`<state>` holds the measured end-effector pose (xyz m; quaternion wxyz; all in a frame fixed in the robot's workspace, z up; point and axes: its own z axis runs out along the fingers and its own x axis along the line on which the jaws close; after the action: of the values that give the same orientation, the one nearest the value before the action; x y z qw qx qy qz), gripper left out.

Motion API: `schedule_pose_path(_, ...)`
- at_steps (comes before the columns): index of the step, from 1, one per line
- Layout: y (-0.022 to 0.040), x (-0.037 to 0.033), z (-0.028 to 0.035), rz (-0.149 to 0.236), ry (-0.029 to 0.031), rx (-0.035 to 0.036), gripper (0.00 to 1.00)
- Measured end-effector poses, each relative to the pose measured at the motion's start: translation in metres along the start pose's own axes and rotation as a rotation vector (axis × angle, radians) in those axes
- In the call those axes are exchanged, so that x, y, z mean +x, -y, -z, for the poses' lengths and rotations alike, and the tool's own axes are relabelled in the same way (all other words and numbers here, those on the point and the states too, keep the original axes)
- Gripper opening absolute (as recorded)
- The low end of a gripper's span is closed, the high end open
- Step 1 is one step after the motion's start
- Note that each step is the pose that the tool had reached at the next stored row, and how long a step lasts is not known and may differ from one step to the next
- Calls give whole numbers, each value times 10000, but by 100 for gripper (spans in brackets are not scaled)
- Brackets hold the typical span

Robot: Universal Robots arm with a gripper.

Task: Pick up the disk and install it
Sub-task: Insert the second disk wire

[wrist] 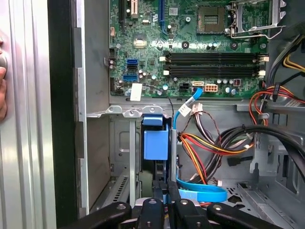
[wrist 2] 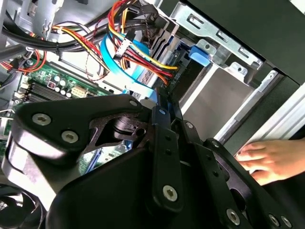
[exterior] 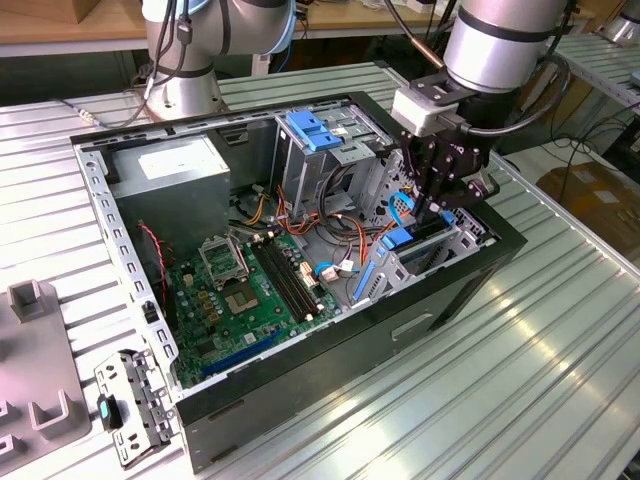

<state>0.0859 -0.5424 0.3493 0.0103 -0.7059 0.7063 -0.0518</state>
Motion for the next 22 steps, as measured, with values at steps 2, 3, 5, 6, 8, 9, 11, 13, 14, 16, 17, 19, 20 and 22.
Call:
schedule_pose_path(2, -1, 12, -4, -13, 137, 19, 16)
schedule_pose_path(3, -1, 21, -7, -17, 177, 26, 16)
schedule_pose_path(5, -2, 49, -13, -19, 202, 32, 16)
schedule_pose_path(6, -3, 66, -15, -24, 254, 36, 16)
schedule_pose_path(8, -4, 74, -20, -37, 387, 42, 16)
schedule_pose_path(9, -4, 74, -23, -38, 413, 45, 16)
schedule_pose_path(11, -9, 82, -26, -34, 419, 50, 16)
schedule_pose_path(13, -11, 83, -28, -7, 420, 51, 16)
schedule_pose_path(14, -12, 83, -29, -2, 419, 51, 16)
schedule_pose_path(16, -13, 82, -35, 6, 423, 52, 16)
schedule_pose_path(17, -14, 82, -40, 9, 423, 52, 16)
schedule_pose_path(19, -15, 82, -53, 12, 423, 52, 16)
schedule_pose_path(20, -17, 82, -70, 13, 421, 52, 16)
schedule_pose_path(22, -18, 85, -81, 13, 420, 52, 16)
